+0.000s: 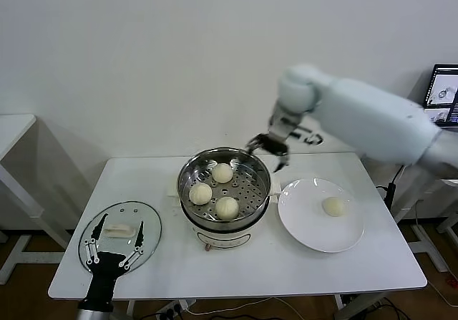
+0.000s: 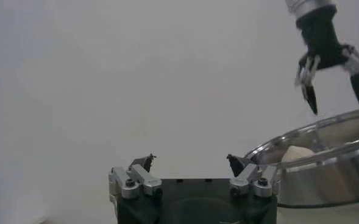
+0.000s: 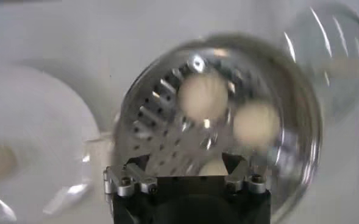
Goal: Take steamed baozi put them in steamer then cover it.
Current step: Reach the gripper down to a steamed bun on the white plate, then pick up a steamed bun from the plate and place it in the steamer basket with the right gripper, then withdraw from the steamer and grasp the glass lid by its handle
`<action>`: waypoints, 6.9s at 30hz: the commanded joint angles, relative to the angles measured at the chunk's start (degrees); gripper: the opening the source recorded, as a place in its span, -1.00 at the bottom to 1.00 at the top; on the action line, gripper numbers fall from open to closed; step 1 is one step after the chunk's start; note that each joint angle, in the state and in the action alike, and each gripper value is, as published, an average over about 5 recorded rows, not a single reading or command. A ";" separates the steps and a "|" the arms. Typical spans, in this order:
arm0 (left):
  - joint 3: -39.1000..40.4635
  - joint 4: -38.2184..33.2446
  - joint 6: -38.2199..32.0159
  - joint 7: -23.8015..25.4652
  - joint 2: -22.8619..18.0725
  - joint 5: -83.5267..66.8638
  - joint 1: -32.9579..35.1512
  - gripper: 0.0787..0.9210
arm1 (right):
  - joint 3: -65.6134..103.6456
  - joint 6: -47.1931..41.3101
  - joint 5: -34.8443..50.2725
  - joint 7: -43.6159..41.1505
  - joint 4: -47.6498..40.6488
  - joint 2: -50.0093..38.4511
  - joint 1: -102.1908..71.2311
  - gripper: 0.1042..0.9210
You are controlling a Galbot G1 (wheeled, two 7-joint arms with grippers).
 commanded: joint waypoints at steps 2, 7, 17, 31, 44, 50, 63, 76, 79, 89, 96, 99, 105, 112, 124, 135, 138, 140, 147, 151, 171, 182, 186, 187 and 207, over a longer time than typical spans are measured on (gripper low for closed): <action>0.07 -0.02 0.37 0.01 0.20 0.08 -0.11 0.77 | 1.65 -15.71 5.87 -1.58 -20.18 -12.13 -6.49 0.76; -0.23 -0.42 0.94 -0.05 0.39 0.14 0.04 0.77 | 7.09 -13.55 -0.92 1.59 -24.91 -11.65 -15.77 0.76; -1.36 -0.88 1.33 0.11 0.27 0.24 0.67 0.77 | 13.37 -11.57 -5.19 6.37 -31.46 -4.96 -24.18 0.76; -1.83 -0.67 1.19 0.06 0.31 0.22 1.08 0.77 | 16.04 -11.01 -7.75 8.65 -34.97 0.26 -26.56 0.76; -1.90 -0.55 1.13 0.04 0.22 0.22 1.10 0.77 | 16.21 -11.01 -9.29 8.63 -34.61 0.80 -26.43 0.68; -1.81 -0.49 1.24 0.03 0.31 0.21 0.91 0.77 | 10.71 -11.90 -6.71 5.40 -29.53 -2.03 -20.70 0.40; -0.81 -0.58 1.70 0.04 0.29 0.26 -0.31 0.77 | -9.88 -17.11 14.72 -7.57 -13.13 0.26 8.14 0.34; -0.24 -0.36 1.73 -0.11 0.57 0.15 -1.04 0.77 | -22.28 -25.87 33.43 -1.88 -1.10 11.23 16.77 0.33; -0.22 -0.29 1.62 -0.17 0.69 0.07 -1.08 0.77 | -23.59 -26.07 32.10 0.12 -0.99 13.54 15.56 0.32; -0.97 -0.30 1.20 -0.36 0.86 -0.28 -1.11 0.77 | -24.22 -26.42 26.27 4.39 -5.02 19.36 8.74 0.30; -1.33 -0.33 1.09 -0.41 0.98 -0.37 -1.14 0.77 | -24.00 -26.39 24.09 5.09 -7.87 21.18 5.08 0.30; -1.33 -0.34 1.07 -0.42 0.93 -0.37 -1.10 0.77 | -23.91 -26.37 23.37 5.38 -9.14 21.59 4.01 0.30; -1.43 -0.27 0.98 -0.43 0.81 -0.35 -0.96 0.77 | -23.79 -26.16 21.89 5.95 -11.17 21.76 2.70 0.30; -1.55 -0.35 0.97 -0.45 0.74 -0.34 -0.89 0.77 | -23.25 -26.12 20.32 6.62 -12.24 21.81 1.43 0.31; -1.61 -0.43 1.52 -0.73 0.62 0.05 -0.98 0.77 | -21.39 -25.60 19.21 7.31 -9.93 20.34 2.56 0.70; -2.48 -0.48 2.72 -2.62 0.19 4.21 -1.39 0.77 | -7.79 -21.72 23.01 10.07 -4.84 9.24 4.69 0.76; -2.99 -0.36 3.57 -3.66 0.28 6.16 -1.59 0.77 | -5.35 -18.90 28.46 21.85 -1.59 4.17 4.38 0.76; -3.30 -0.29 4.38 -4.55 0.44 7.86 -1.91 0.77 | -4.59 -16.55 32.05 33.86 1.72 0.46 3.35 0.76; -3.24 -0.78 7.55 -8.64 1.53 13.86 -3.44 0.77 | 3.79 -8.34 37.16 73.18 12.75 -11.12 -8.73 0.76; -2.86 -0.14 8.17 -9.21 2.45 17.25 -4.81 0.77 | 18.84 -4.73 36.99 84.10 16.58 -15.40 -23.63 0.76; -7.44 15.01 10.67 -5.64 6.74 44.57 -9.43 0.77 | 79.75 4.90 21.73 87.61 21.20 2.90 -91.98 0.76; -7.98 25.67 9.35 -8.41 7.20 54.72 -11.21 0.77 | 83.27 6.47 21.35 86.43 21.87 10.56 -98.62 0.76; -7.23 28.78 8.39 -9.57 6.90 55.61 -13.13 0.77 | 83.08 6.47 20.54 86.08 22.62 12.28 -99.93 0.76; -7.03 29.34 8.27 -9.76 6.84 55.58 -13.50 0.77 | 83.04 6.44 20.30 86.06 22.75 12.62 -100.11 0.76; -5.15 36.79 4.90 -13.63 5.31 58.01 -20.91 0.77 | 82.08 6.26 17.91 85.21 21.18 14.54 -99.60 0.76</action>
